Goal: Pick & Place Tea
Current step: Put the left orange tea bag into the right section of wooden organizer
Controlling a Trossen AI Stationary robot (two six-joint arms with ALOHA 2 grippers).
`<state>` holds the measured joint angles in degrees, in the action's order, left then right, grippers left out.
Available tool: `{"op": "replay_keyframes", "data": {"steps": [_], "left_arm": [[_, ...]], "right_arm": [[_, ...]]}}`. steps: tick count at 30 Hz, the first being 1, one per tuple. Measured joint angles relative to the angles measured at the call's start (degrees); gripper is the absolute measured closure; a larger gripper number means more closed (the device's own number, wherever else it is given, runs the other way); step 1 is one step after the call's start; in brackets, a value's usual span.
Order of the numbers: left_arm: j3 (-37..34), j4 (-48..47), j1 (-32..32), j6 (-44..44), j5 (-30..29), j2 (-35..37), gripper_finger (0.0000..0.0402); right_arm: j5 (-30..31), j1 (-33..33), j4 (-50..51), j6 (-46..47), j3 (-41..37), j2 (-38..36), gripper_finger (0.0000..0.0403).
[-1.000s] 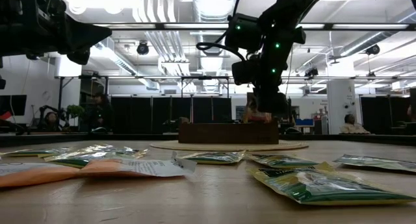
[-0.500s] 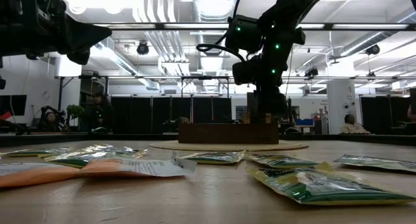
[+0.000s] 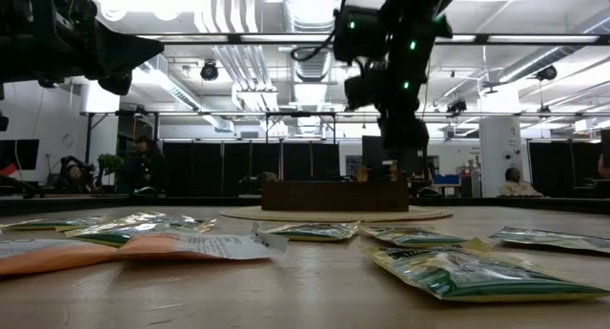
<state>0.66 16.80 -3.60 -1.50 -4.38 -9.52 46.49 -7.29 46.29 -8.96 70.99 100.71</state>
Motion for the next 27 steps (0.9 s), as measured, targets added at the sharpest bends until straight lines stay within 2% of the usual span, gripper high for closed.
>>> {"op": "replay_keyframes", "data": {"steps": [6,10,15,19,23,27], "left_arm": [[0.01,0.02,-0.02,0.00,0.01,0.02,0.0402],[0.01,0.01,-0.01,0.01,0.02,0.01,0.0402],[0.01,0.01,0.00,0.01,0.00,0.00,0.0402],[0.01,0.02,-0.02,0.01,0.00,0.01,0.0402],[0.01,0.00,-0.02,0.00,0.02,0.00,0.0402],[0.01,0.01,-0.02,0.02,0.00,0.00,0.0402]], "right_arm": [[-7.21,5.41,10.41,11.80,3.64,-3.31,0.0301],[-16.13,10.25,15.30,19.35,4.64,-5.35,0.0291],[-28.02,16.86,16.14,25.41,3.99,-7.00,0.0276],[-34.89,22.51,16.09,25.43,3.90,-7.11,0.0263],[-40.24,27.01,16.07,26.31,3.87,-6.91,0.0251],[-41.80,29.94,15.87,32.53,3.83,-6.89,0.0243]]}}
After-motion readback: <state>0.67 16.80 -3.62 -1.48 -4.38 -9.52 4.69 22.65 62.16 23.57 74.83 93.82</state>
